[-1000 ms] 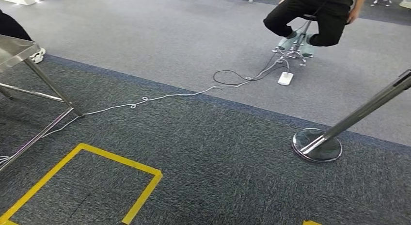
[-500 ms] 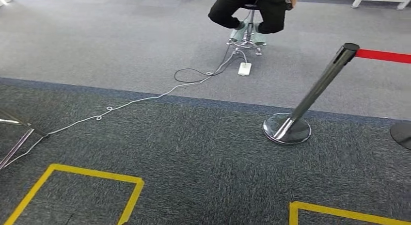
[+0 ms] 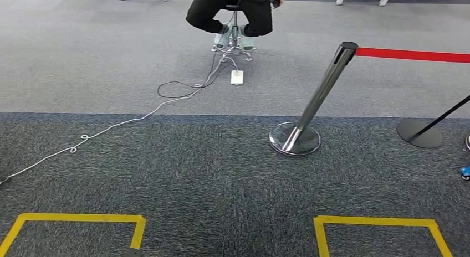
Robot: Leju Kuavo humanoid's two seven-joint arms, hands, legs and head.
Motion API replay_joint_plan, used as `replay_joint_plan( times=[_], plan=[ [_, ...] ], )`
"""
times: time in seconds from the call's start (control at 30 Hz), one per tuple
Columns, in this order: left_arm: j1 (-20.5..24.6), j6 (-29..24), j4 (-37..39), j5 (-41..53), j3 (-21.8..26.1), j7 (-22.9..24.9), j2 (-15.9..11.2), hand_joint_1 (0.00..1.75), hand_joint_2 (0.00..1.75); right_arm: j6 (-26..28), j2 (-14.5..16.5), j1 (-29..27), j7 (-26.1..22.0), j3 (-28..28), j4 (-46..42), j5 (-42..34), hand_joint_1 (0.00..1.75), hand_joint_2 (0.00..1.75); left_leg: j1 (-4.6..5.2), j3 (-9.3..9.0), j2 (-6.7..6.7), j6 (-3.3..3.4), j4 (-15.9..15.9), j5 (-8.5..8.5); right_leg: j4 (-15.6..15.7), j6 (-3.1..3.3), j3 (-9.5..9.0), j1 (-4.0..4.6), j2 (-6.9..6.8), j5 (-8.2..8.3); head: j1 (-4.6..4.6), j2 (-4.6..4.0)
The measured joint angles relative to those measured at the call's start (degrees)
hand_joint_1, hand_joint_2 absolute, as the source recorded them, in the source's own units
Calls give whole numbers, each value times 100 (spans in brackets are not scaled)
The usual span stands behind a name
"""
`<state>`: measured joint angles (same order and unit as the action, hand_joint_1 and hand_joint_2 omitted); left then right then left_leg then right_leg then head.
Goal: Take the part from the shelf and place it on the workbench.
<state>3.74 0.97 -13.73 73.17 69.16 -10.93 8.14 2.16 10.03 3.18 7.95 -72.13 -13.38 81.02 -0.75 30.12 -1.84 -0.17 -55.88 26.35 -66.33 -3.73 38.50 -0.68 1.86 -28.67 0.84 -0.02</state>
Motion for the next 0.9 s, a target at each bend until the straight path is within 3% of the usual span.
replay_joint_plan(
  times=[0.07, 0.1, 0.13, 0.2, 0.27, 0.4, 0.47, 0.53, 0.57, 0.6, 0.63, 0.67, 0.73, 0.77, 0.83, 0.9],
  plan=[
    [-21, 124, 0, -242, 151, -227, 0, 0, 0, 17, 0, 7, -27, 0, 0, -47, 0, 0, 30, -5, 159, 18, -2, 12, -745, -18, 357, -1, -119, -307, 6, 0],
    [-25, 224, 0, -376, 222, -363, 5, 0, 0, 24, 0, -5, -42, -1, 0, -76, 0, 0, 38, -10, 218, 22, -2, 18, -869, -21, 406, -1, -134, -313, 6, 0],
    [-21, 407, 0, -557, 298, -487, 11, 0, 0, 29, 0, -24, -57, -2, 0, -103, 0, 0, 43, -19, 262, 21, -3, 25, -751, -17, 328, -1, -142, -209, 6, 0],
    [-9, 986, 0, -1006, 480, -621, 26, 0, 0, 29, 0, -52, -88, -5, 0, -129, 0, 0, 47, -58, 316, -4, -3, 51, 45, 9, -126, 3, -205, 145, 11, 0],
    [-8, 1461, 0, -1279, 647, -655, 33, 0, 0, 16, 0, -48, -116, -7, 0, -134, 0, 0, 65, -87, 353, -59, -16, 83, 692, 69, -498, 23, -259, 351, 8, 0],
    [-11, 1932, 0, -1352, 762, -955, 26, 0, 0, 3, -3, -59, -160, -16, -1, -154, 0, 0, 51, -77, 360, -191, -35, 115, 815, 221, -545, 60, -216, 381, 3, 0],
    [-14, 2093, 0, -1390, 806, -1046, 12, 0, 0, 8, -7, -59, -176, -19, -2, -162, 0, 0, 40, 77, 300, -249, -363, 340, 855, 287, -560, 40, -198, 403, -5, 0],
    [-28, 2133, 0, -1400, 838, -1063, 0, 0, 0, 10, -9, -53, -181, -20, -1, -165, 0, 0, 36, 462, 249, -275, -1139, 721, 861, 318, -557, 38, -171, 405, -9, 0],
    [-42, 2145, 0, -1399, 848, -1074, -4, 0, 0, 9, -9, -55, -181, -20, -1, -168, 0, 0, 34, 653, 240, -283, -1499, 842, 860, 325, -556, 39, -153, 404, -8, 0],
    [-57, 2164, 0, -1395, 853, -1105, -8, 0, 0, 8, -9, -58, -184, -21, 0, -181, 0, 0, 32, 773, 237, -288, -1699, 853, 860, 327, -557, 38, -129, 403, -8, 0],
    [-69, 2184, 0, -1388, 854, -1149, -13, 0, 0, 7, -9, -61, -188, -22, 0, -198, 0, 0, 28, 781, 235, -291, -1667, 741, 859, 324, -561, 35, -104, 403, -8, 0],
    [-76, 2203, 0, -1379, 854, -1195, -22, 0, 0, 3, -9, -62, -195, -26, 0, -220, 0, 0, 20, 677, 230, -295, -1416, 537, 858, 316, -567, 29, -73, 404, -8, 0],
    [-74, 2182, 1, -1324, 853, -1194, -43, 0, 0, -14, -10, -52, -214, -42, 0, -256, 0, 0, -13, 295, 106, -309, -600, 132, 838, 267, -563, 30, 3, 402, -14, 0],
    [-71, 2144, 2, -1287, 853, -1138, -50, 0, 0, -26, -11, -43, -222, -49, -1, -265, 0, 0, -31, 144, 26, -305, -283, 30, 821, 237, -542, 36, 43, 400, -16, 0],
    [-66, 2079, 2, -1234, 852, -1033, -54, 0, 0, -43, -15, -30, -229, -56, -2, -269, 0, 0, -50, 29, -91, -288, -30, 11, 789, 197, -494, 53, 94, 395, -20, 0],
    [-66, 2069, 2, -1228, 852, -1013, -54, 0, 0, -45, -15, -28, -229, -57, -2, -269, 0, 0, -51, 34, -88, -279, -38, 12, 789, 195, -485, 50, 101, 397, -16, 0]
  ],
)
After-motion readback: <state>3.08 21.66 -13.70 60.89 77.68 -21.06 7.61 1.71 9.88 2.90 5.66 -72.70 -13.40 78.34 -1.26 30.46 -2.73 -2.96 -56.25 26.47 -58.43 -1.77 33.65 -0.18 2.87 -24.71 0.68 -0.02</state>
